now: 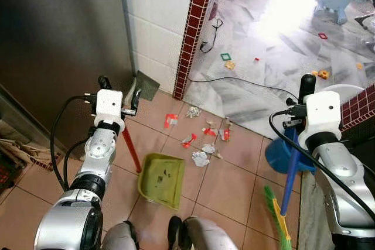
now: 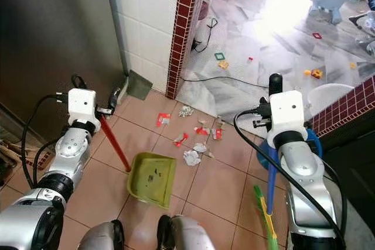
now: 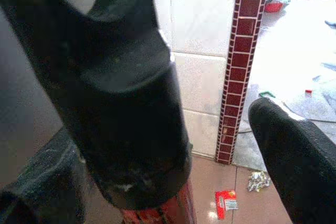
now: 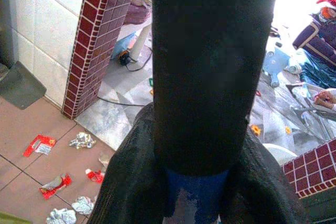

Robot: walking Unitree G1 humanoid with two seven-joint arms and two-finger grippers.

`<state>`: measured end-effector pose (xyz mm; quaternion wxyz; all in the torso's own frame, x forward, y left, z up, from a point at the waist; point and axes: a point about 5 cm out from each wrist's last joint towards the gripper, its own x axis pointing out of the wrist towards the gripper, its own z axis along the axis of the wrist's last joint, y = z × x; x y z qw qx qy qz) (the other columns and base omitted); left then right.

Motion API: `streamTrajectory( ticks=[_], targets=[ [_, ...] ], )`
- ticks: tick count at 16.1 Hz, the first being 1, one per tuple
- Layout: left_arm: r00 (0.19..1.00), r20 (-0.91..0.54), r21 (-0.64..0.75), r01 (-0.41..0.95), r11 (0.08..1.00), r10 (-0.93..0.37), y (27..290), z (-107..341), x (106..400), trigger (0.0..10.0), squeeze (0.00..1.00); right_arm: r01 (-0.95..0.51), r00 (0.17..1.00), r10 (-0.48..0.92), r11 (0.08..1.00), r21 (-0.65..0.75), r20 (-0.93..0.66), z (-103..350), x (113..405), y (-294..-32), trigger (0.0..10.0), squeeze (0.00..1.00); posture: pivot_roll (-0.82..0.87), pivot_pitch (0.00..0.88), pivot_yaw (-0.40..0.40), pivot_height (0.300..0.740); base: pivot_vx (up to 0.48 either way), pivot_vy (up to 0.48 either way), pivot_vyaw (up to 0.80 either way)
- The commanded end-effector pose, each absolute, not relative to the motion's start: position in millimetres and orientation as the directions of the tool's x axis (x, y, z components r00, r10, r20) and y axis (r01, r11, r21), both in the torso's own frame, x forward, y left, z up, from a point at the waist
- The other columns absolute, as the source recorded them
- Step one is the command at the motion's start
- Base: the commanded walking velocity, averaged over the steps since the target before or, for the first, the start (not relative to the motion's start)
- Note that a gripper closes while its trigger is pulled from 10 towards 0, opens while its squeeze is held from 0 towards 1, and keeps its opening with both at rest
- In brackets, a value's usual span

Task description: Sweep floor

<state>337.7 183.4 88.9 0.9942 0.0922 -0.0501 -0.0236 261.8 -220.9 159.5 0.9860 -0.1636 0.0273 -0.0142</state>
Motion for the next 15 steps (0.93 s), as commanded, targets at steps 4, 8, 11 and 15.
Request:
streamTrajectory(
  ticks=[4,8,11,15],
  targets=[
    [0.992,0.086,0.170,0.076,0.982,-0.092,181.9,87.0,336.9,0.0,0.00,0.027,0.999,-0.038,0.931,-0.365,-0.024,167.9,259.4,-223.6,10.0,0.00,-0.35,0.177,-0.194,0.740,0.000,0.000,0.00],
    [0.992,0.071,0.195,0.088,0.977,-0.104,185.3,87.0,337.8,10.0,0.00,0.026,0.999,-0.037,0.930,-0.367,-0.024,168.4,259.8,-224.7,10.0,0.00,-0.36,0.175,-0.197,0.740,0.000,0.000,0.00],
    [0.991,0.085,0.197,0.082,0.977,-0.100,188.9,91.4,339.5,10.0,0.00,0.022,0.999,-0.035,0.929,-0.369,-0.028,167.5,259.6,-224.7,10.0,0.00,-0.35,0.175,-0.199,0.740,0.000,0.000,0.00],
    [0.990,0.078,0.214,0.100,0.972,-0.119,188.5,91.8,340.0,10.0,0.00,0.015,0.999,-0.029,0.930,-0.368,-0.032,166.4,260.8,-223.7,10.0,0.00,-0.35,0.174,-0.202,0.740,0.000,0.000,0.00]
  ],
)
